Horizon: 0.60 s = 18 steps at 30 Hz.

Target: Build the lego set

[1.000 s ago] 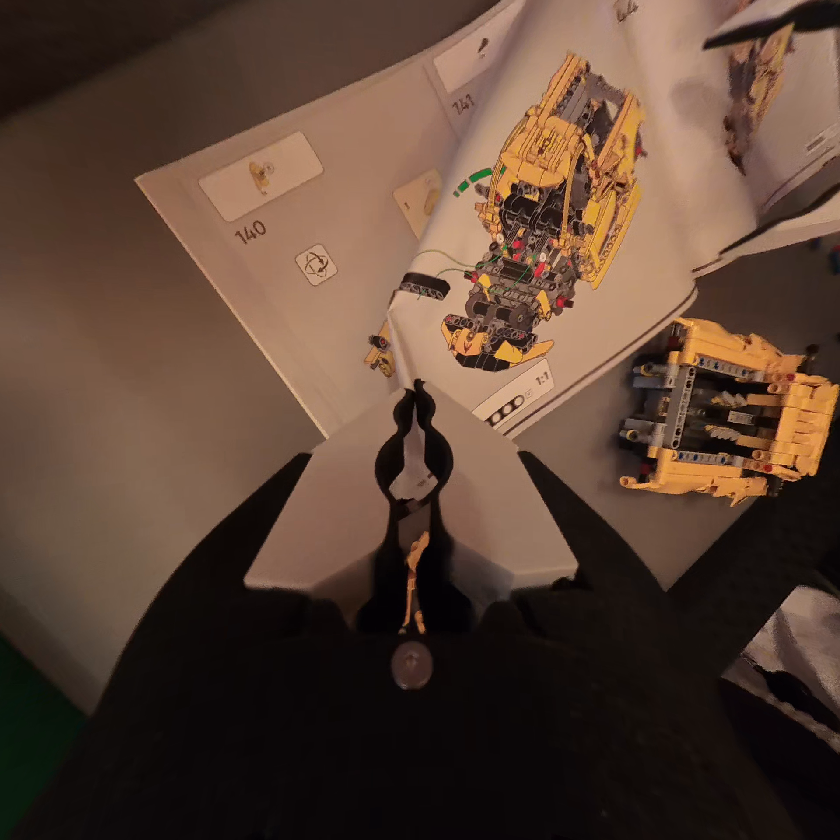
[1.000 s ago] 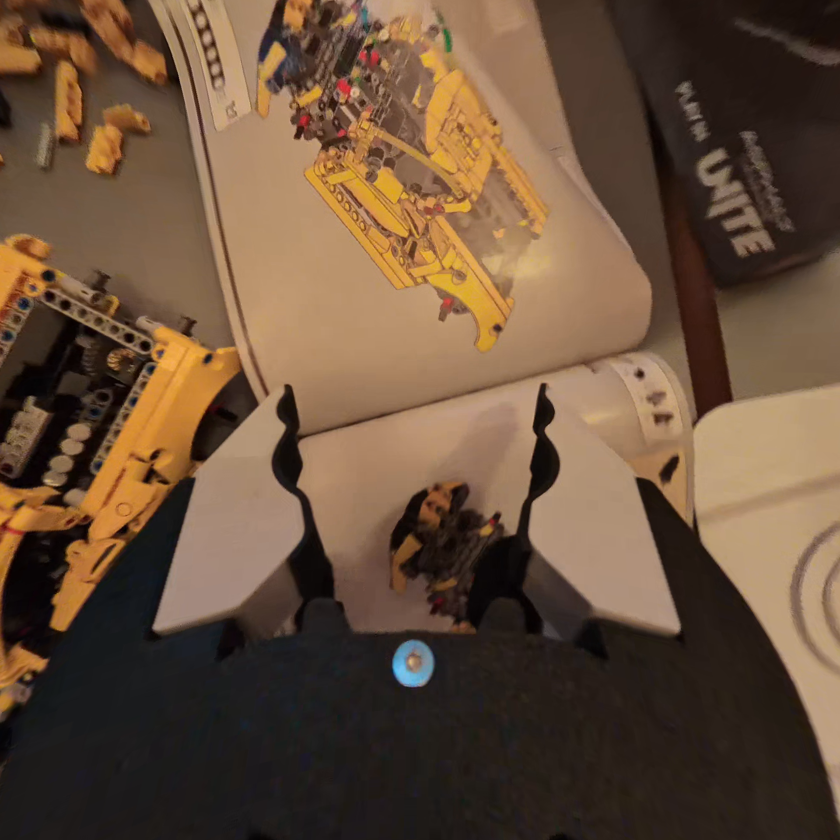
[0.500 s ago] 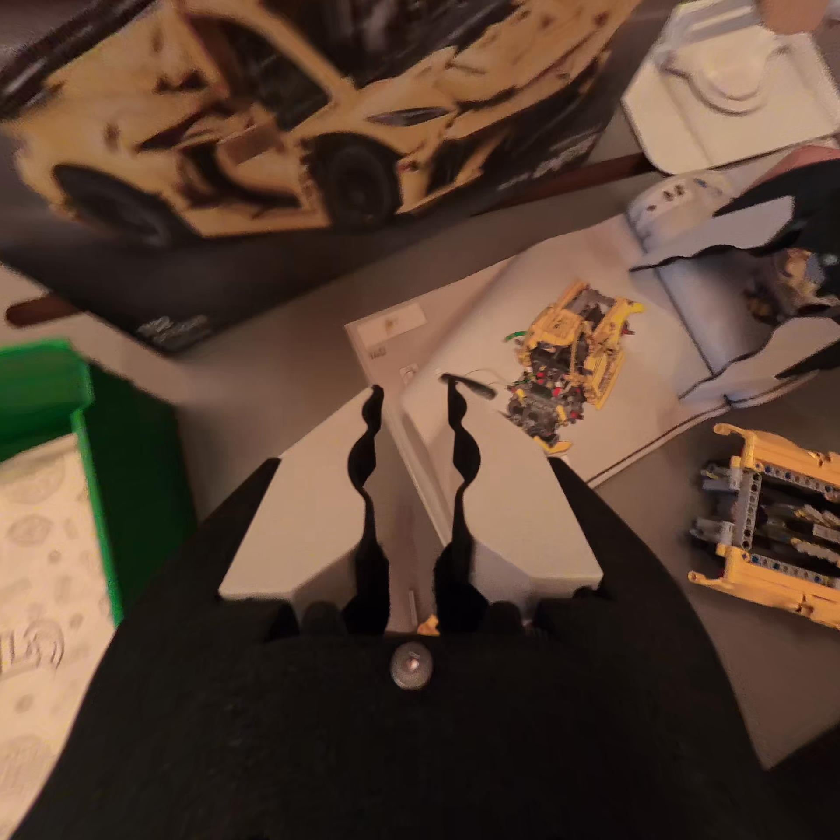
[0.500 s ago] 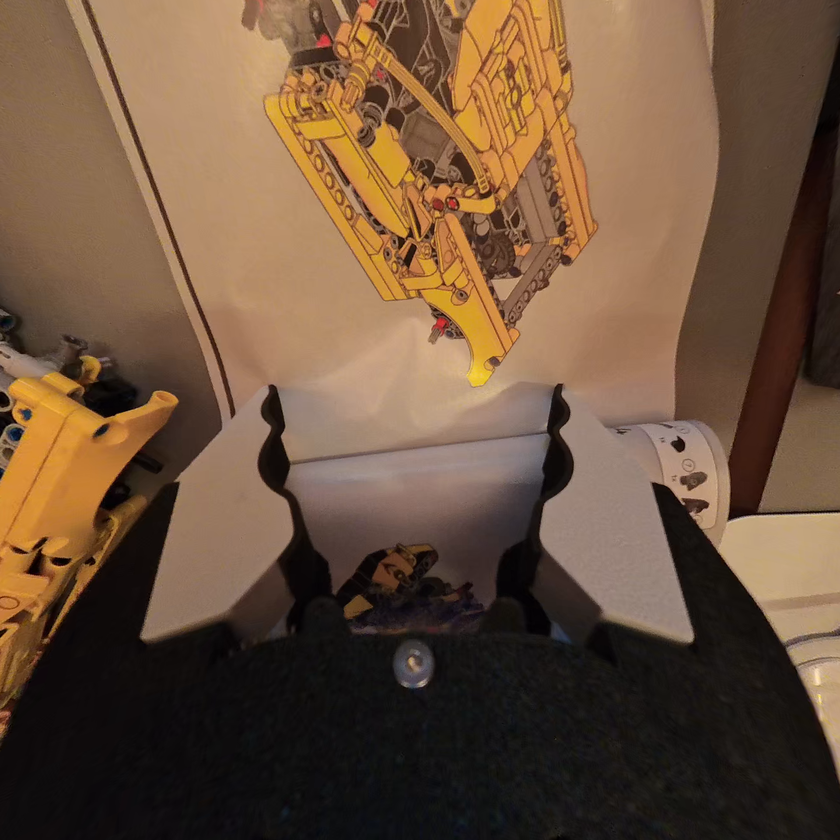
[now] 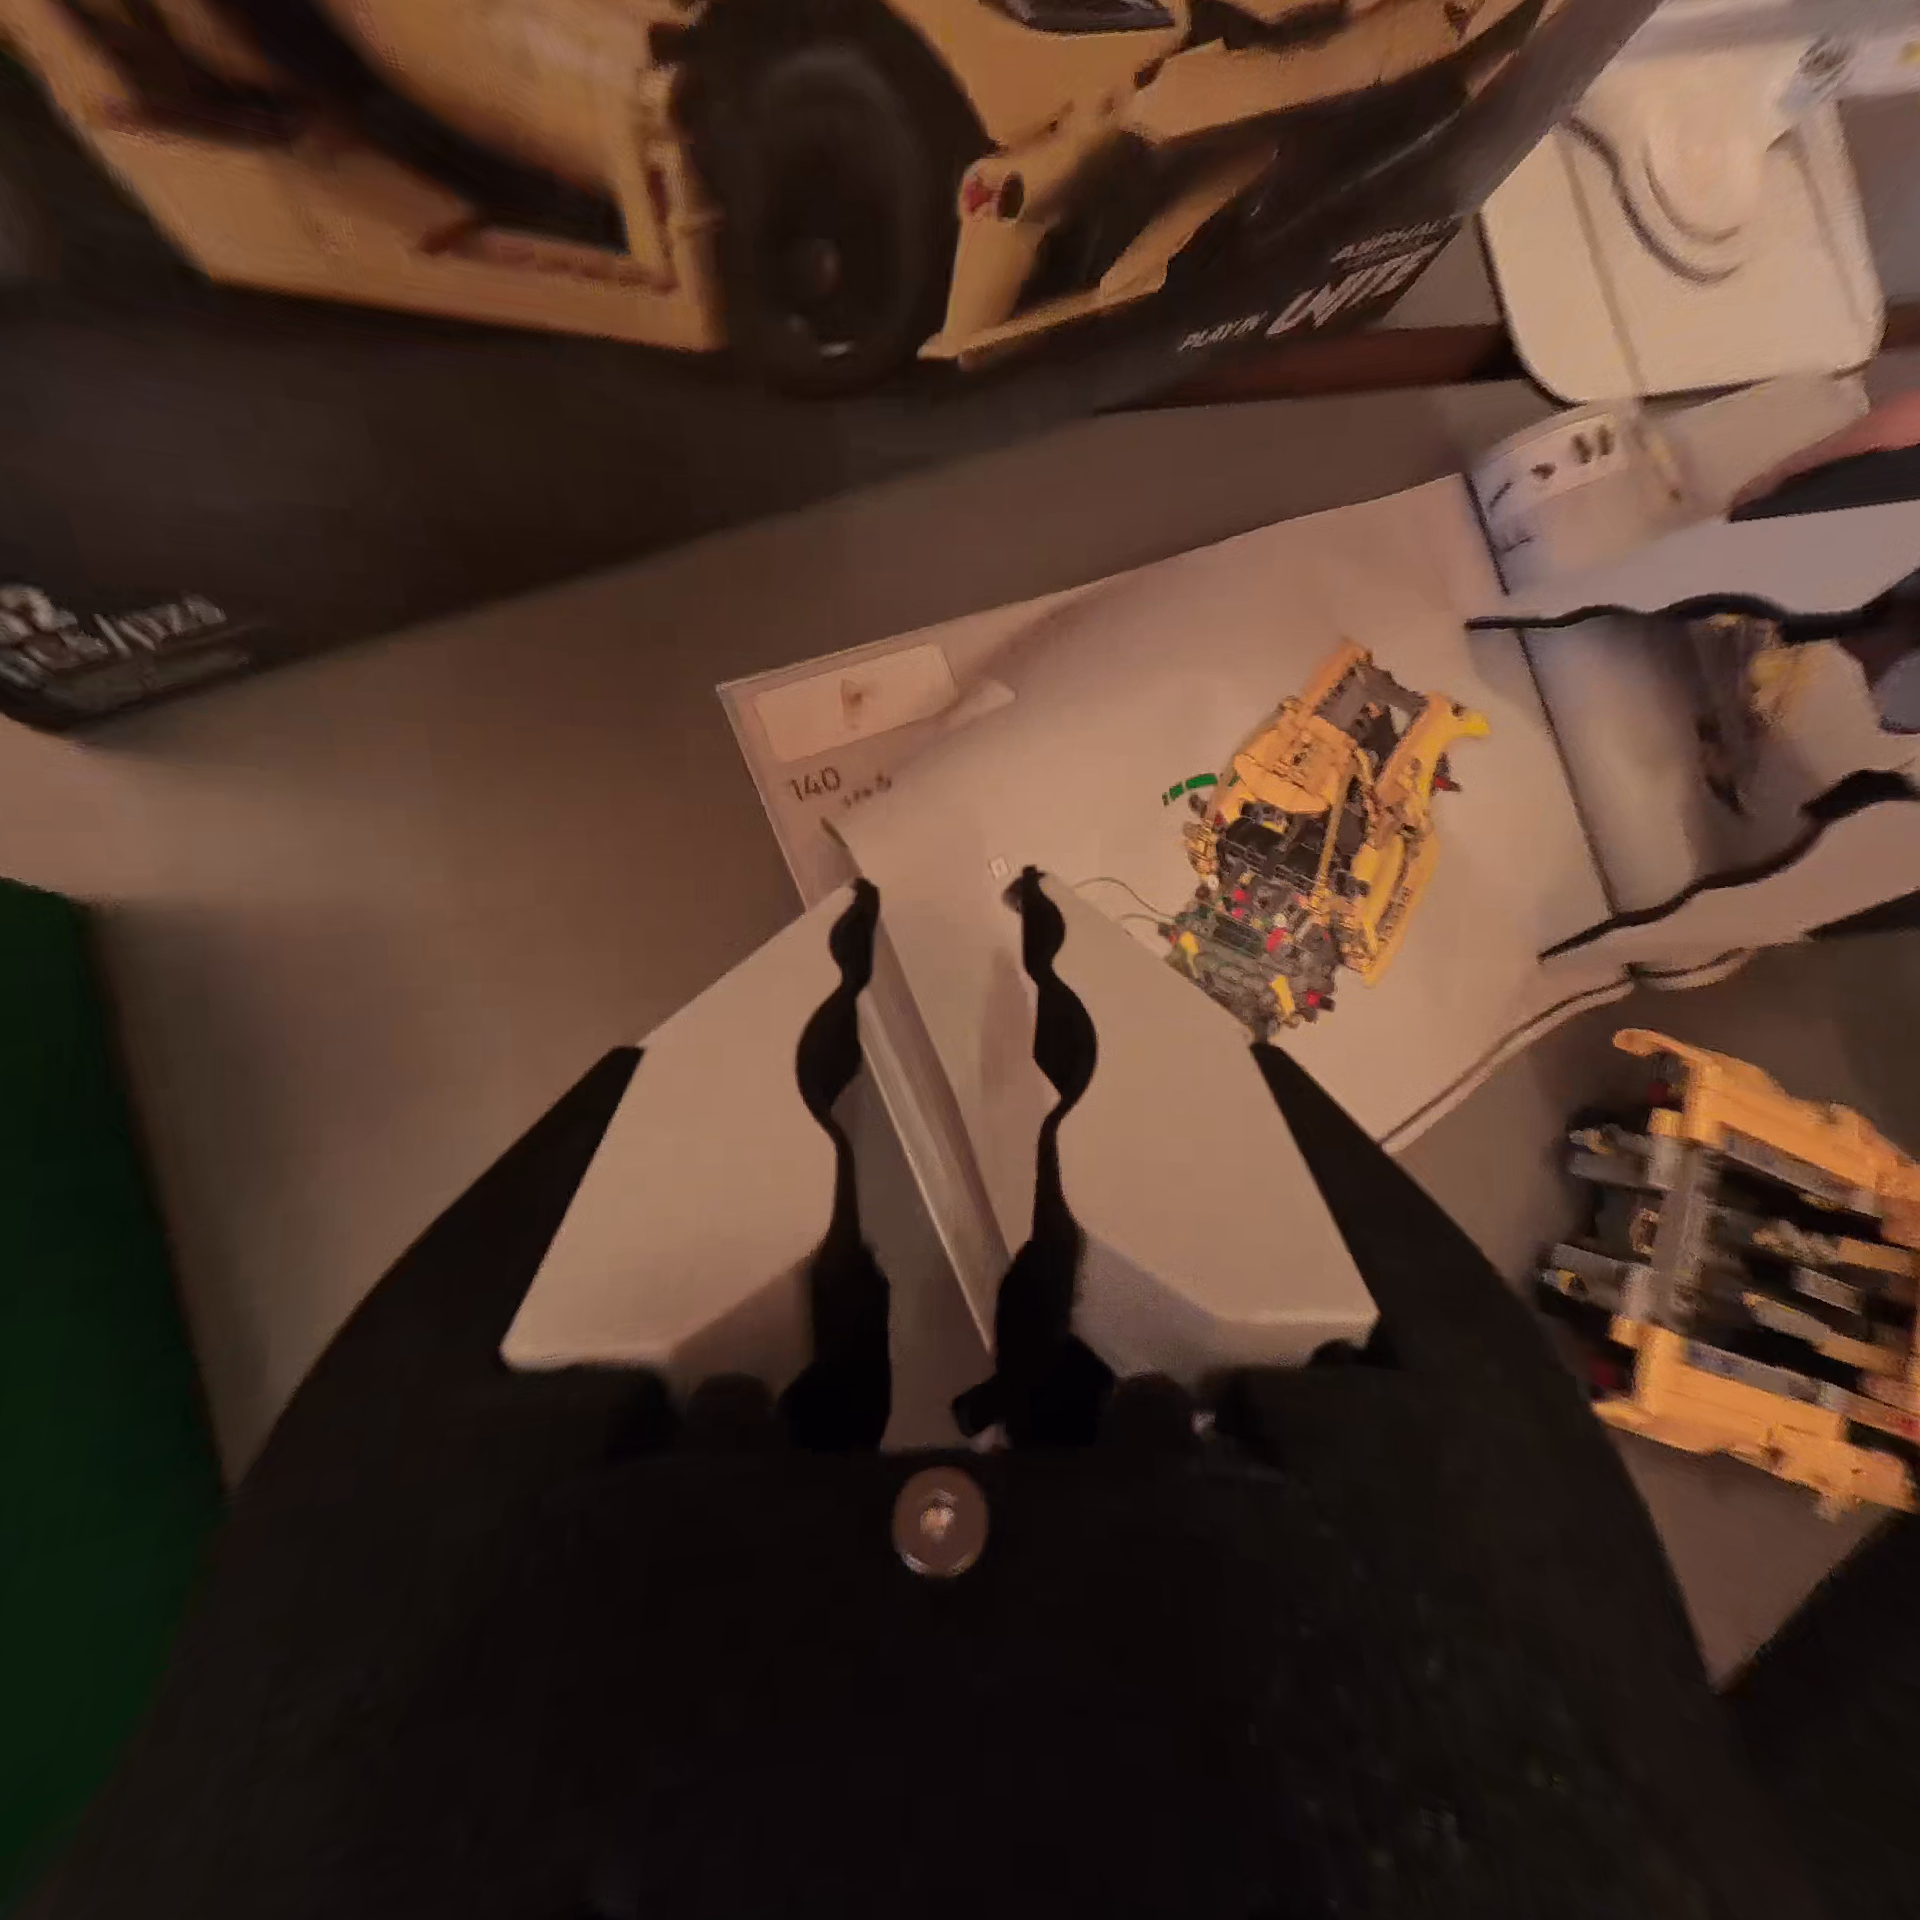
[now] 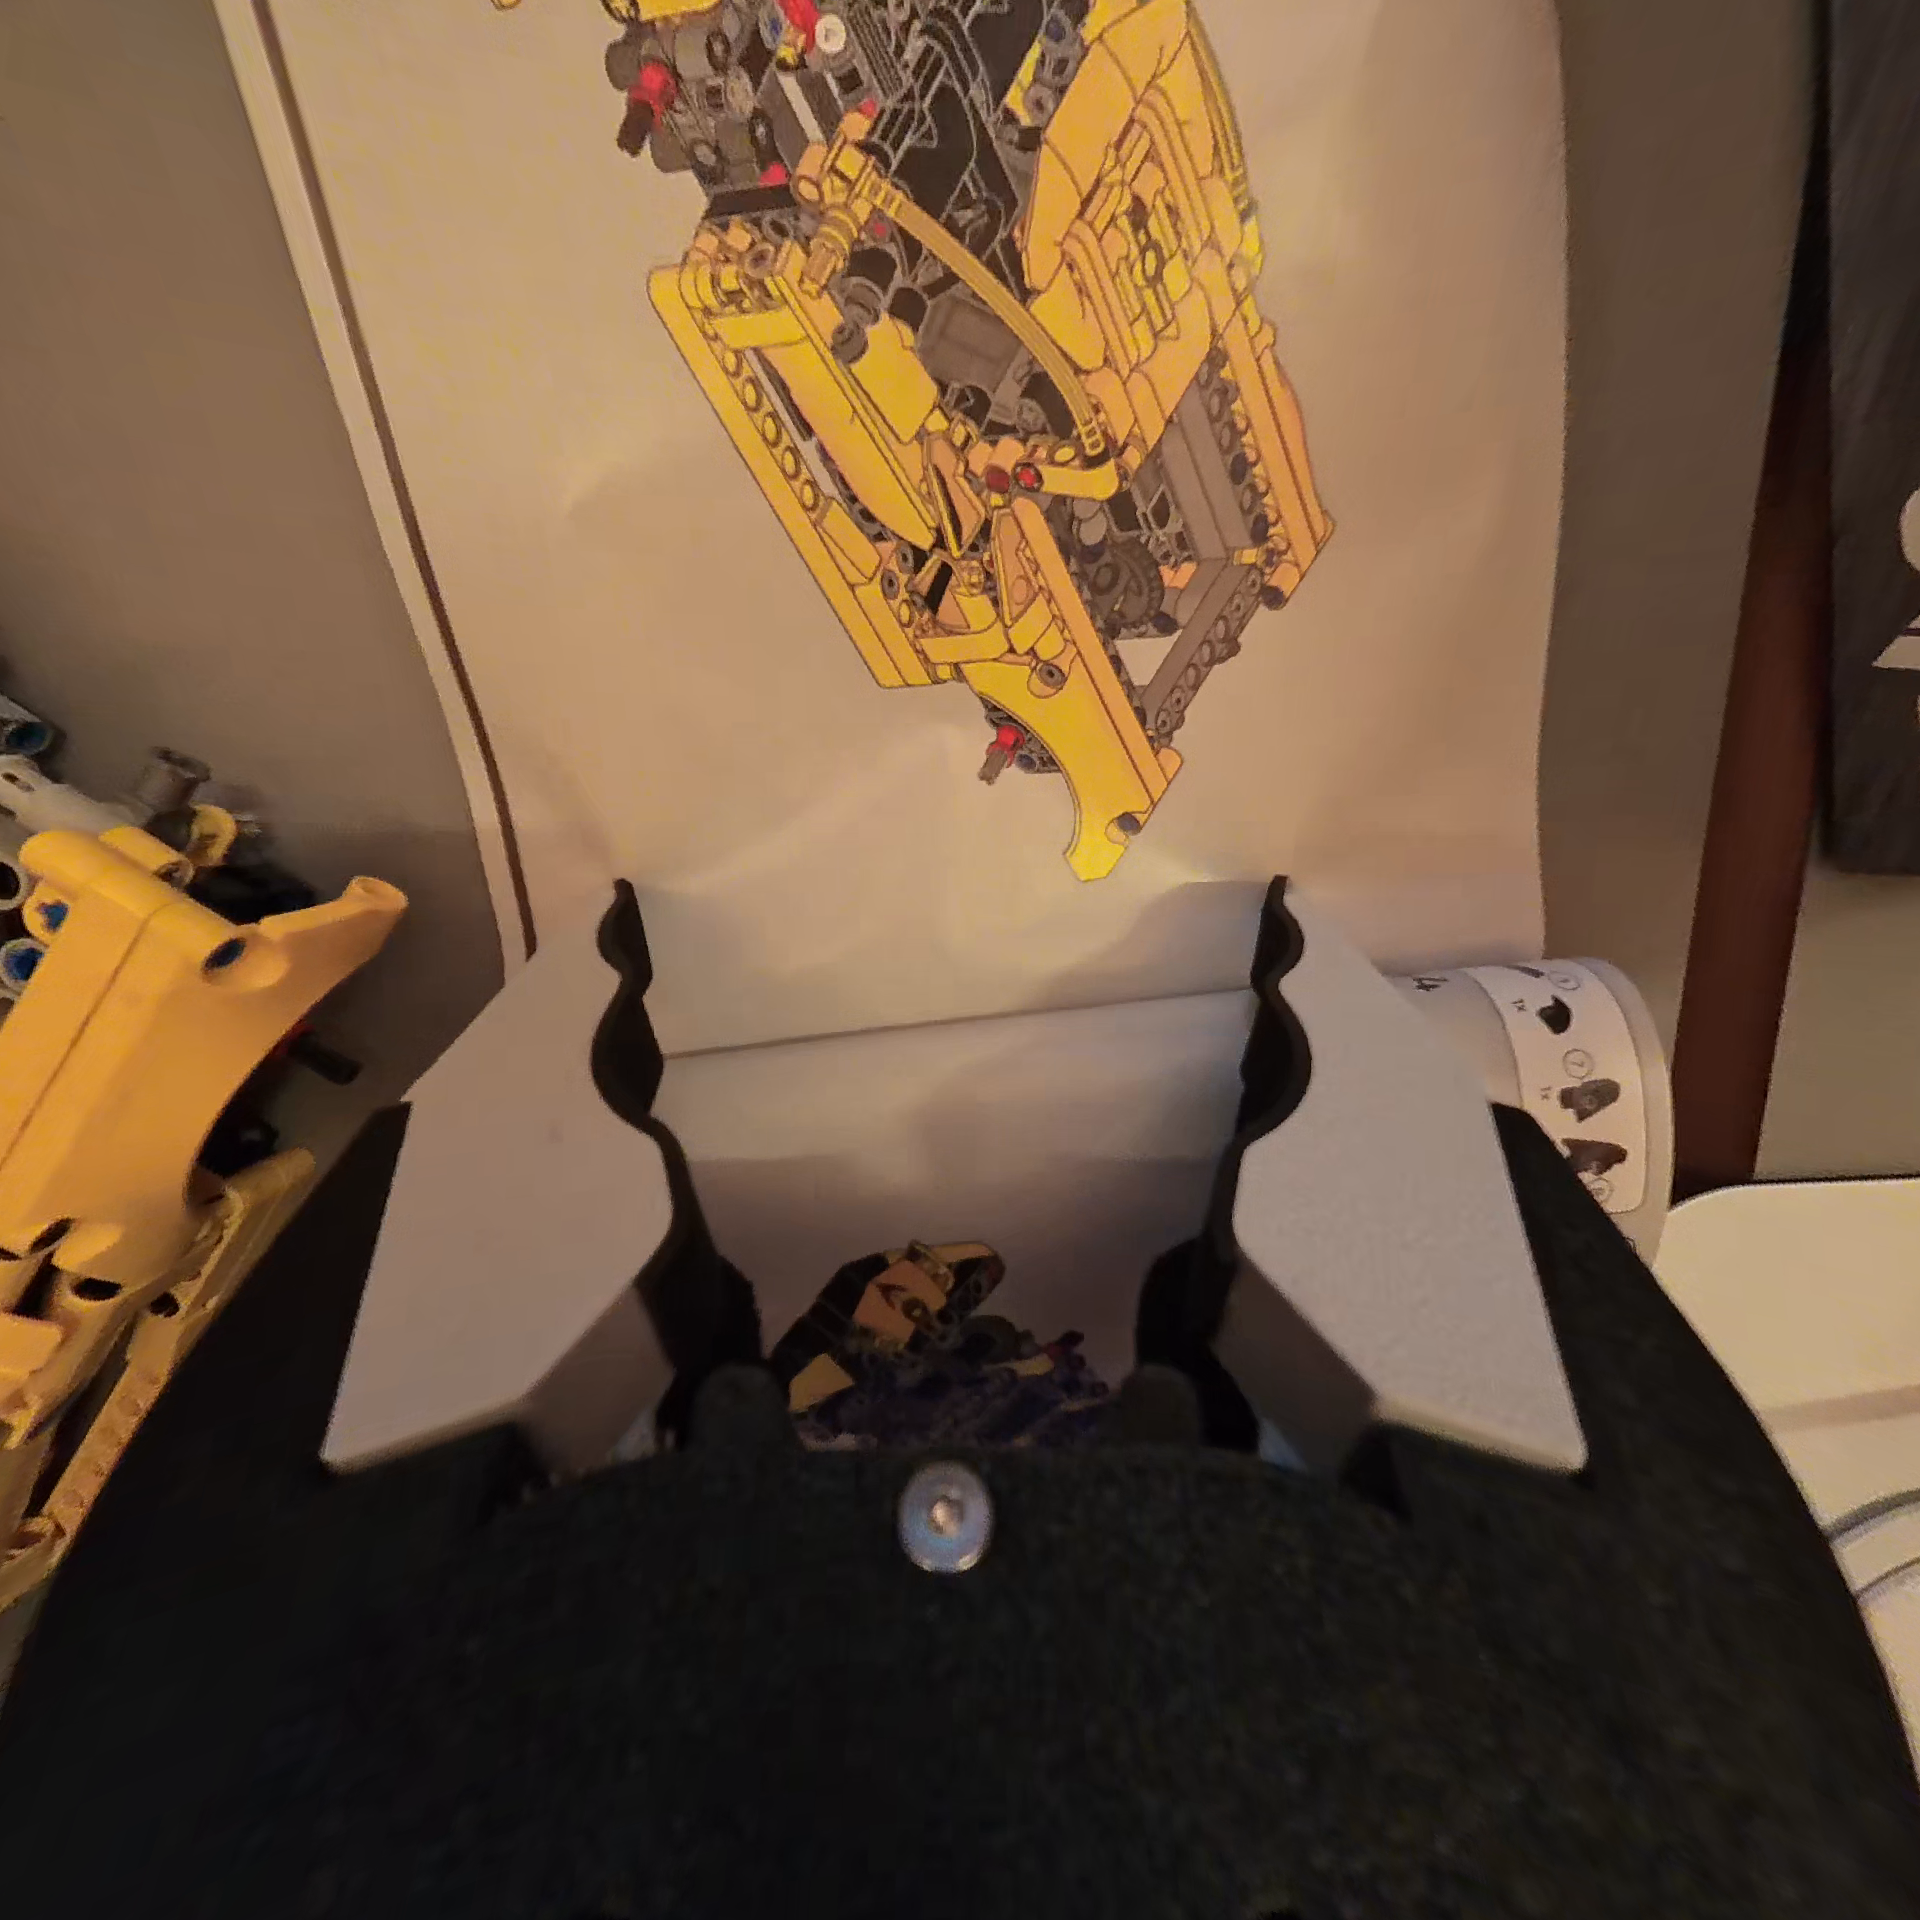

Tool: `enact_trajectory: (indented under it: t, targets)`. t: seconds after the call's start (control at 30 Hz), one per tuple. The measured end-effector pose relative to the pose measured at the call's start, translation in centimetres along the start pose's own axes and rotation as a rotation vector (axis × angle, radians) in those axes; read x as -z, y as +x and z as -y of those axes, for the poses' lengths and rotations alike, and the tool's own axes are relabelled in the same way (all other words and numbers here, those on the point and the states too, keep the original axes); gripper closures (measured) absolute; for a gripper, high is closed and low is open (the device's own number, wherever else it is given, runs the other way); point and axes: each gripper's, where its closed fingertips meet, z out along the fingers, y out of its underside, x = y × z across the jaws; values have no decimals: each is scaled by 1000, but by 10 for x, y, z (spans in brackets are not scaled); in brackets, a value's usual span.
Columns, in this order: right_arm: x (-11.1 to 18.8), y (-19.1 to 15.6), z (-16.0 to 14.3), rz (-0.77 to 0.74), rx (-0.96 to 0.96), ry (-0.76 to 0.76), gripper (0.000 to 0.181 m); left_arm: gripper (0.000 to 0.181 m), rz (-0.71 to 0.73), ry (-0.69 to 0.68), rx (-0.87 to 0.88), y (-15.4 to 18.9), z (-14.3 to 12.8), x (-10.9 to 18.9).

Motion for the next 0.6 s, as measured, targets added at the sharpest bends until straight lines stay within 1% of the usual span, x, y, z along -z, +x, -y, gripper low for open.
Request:
enact_trajectory:
  t: [0.07,0.1,0.17,0.2,0.27,0.33,0.4,0.43,0.47,0.53,0.57,0.6]
  targets:
    - [0,0,0,0,0,-1,66,149,-175,0,91,10,-7,-1]
    - [0,0,0,0,0,0,66,147,-235,-16,136,12,-12,-3]
    - [0,0,0,0,-1,3,66,141,-242,-65,175,5,-25,-10]
    - [0,0,0,0,-1,4,66,139,-262,-73,177,7,-27,-13]
    - [0,0,0,0,-2,4,66,138,-348,-67,175,23,-24,-16]
    - [0,0,0,0,-3,6,66,139,-423,-65,127,44,-18,-16]
    - [0,0,-1,-1,-4,8,66,139,-399,-24,34,55,-8,-16]
    - [1,0,-1,0,-4,8,66,140,-359,-15,-12,56,-5,-18]
    - [1,0,-1,0,-4,7,66,143,-312,-36,-54,55,-9,-23]
    - [1,0,-1,2,-4,3,66,156,-265,-162,-146,55,-32,-39]
    - [0,0,-1,3,-4,-2,66,164,-248,-216,-173,54,-43,-47]
    - [1,0,-1,3,-4,-7,66,168,-212,-248,-177,48,-49,-53]
